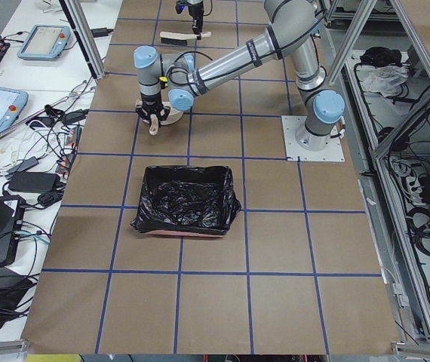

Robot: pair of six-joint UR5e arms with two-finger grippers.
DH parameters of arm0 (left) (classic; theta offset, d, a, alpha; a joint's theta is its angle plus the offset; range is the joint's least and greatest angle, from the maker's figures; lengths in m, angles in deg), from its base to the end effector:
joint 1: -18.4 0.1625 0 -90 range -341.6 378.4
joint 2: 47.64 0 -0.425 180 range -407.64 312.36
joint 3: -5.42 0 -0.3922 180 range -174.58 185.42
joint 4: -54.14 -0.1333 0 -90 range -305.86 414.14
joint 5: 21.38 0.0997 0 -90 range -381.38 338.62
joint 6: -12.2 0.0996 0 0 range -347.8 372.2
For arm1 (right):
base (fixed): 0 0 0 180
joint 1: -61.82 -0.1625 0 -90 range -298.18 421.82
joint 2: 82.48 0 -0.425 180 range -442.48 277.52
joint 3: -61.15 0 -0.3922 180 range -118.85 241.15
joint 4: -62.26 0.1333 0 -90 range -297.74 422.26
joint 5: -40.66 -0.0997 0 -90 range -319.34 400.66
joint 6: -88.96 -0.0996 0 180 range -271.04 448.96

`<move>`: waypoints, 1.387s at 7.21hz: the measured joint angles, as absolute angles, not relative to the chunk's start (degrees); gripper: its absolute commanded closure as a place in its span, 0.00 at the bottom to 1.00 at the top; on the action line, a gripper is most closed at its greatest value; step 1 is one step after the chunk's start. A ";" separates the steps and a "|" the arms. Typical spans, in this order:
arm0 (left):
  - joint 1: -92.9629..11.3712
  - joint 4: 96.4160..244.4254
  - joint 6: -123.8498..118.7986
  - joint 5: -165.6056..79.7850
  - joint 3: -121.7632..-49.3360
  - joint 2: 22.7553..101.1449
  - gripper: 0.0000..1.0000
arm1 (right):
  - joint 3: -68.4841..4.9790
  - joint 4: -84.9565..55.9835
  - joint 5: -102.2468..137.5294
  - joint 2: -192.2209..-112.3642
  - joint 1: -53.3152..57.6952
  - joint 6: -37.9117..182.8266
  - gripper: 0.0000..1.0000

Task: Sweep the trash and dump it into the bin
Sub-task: 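Sweep the sponge, potato and roll into the dustpan with the right-held brush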

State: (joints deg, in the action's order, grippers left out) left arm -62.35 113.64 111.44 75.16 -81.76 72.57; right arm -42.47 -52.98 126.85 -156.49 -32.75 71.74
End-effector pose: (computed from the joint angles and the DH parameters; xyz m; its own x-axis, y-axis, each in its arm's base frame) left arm -0.0132 -0.6779 0.2560 -0.0011 0.9994 -0.0353 0.9926 0.0054 0.1210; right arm 0.1833 -0.5370 0.2706 -0.9739 0.2231 -0.0407 0.2187 0.9714 0.0924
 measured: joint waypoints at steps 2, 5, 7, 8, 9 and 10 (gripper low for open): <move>-62.86 115.48 111.73 74.96 -81.66 72.38 1.00 | -42.27 -53.38 127.14 -156.45 -35.36 65.65 1.00; -63.43 116.34 111.20 75.07 -81.25 72.94 1.00 | -42.15 -54.98 126.57 -154.54 -36.73 67.32 1.00; -63.60 116.44 110.95 75.37 -80.99 72.73 1.00 | -41.95 -56.39 126.35 -152.82 -37.77 68.76 1.00; -63.65 116.63 110.98 75.41 -80.99 72.36 1.00 | -41.59 -57.91 126.34 -151.92 -39.25 68.70 1.00; -63.67 116.69 111.06 75.45 -80.97 72.22 1.00 | -41.07 -58.71 126.29 -151.03 -40.74 68.34 1.00; -63.68 116.84 111.08 75.47 -80.97 72.09 1.00 | -40.43 -59.10 126.16 -150.11 -41.86 68.15 1.00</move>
